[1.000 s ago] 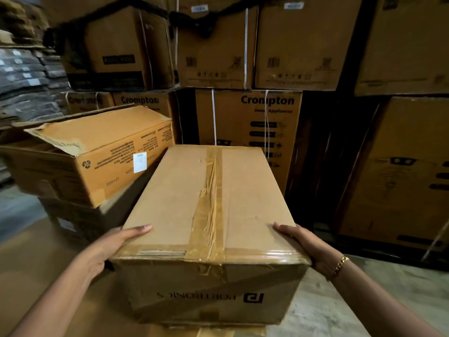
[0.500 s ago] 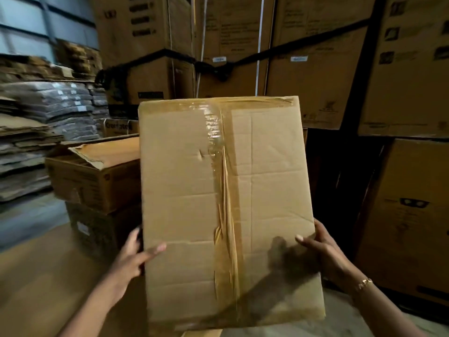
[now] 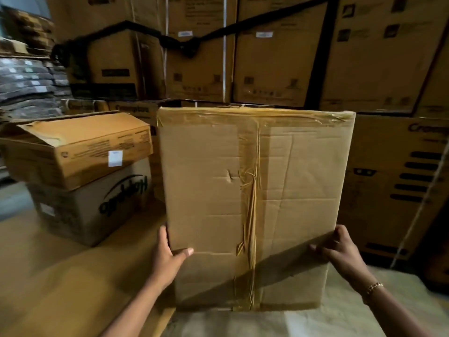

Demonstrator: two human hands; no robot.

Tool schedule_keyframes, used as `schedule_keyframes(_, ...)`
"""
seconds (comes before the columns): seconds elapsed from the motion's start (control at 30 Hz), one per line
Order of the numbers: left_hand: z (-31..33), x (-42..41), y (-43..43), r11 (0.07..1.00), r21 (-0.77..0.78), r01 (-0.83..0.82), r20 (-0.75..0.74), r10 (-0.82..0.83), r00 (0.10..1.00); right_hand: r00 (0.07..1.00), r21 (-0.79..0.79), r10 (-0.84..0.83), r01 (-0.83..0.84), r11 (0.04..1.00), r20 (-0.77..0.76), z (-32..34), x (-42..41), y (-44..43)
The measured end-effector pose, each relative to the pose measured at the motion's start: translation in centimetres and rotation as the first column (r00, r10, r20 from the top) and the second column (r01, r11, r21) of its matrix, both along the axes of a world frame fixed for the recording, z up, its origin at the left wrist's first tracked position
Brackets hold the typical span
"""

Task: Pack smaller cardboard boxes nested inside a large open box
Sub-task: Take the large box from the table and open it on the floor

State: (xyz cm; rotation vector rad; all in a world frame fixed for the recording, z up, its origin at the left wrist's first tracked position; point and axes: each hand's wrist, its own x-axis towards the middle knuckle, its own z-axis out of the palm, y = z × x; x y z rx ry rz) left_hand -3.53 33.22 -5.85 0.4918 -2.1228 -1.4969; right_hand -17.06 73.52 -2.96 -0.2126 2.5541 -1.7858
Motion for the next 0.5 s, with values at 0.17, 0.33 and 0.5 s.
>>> schedule_keyframes(0.17,-5.6,-1.2,2.8,0.998,0.011,0.069,0.253,-0.069,0.965,0.994,0.088,-0.103,0.1,0.991,0.029,-3.9,2.4,4.2)
schedule_keyframes(0.33,-9.3,-0.8,3.6,0.973,-0.211,0.089,0.472,0.021,0.881,0.974,0.175,-0.193,0.17,0.97,0.12,-10.6,6.1,5.3)
schedule_keyframes(0.5,-8.2,-0.2,0.9,0.924,-0.297,0.239,0.602,-0.013,0.798,0.955,0.145,-0.1,0.061,0.988,0.279,-9.9,7.8,6.1)
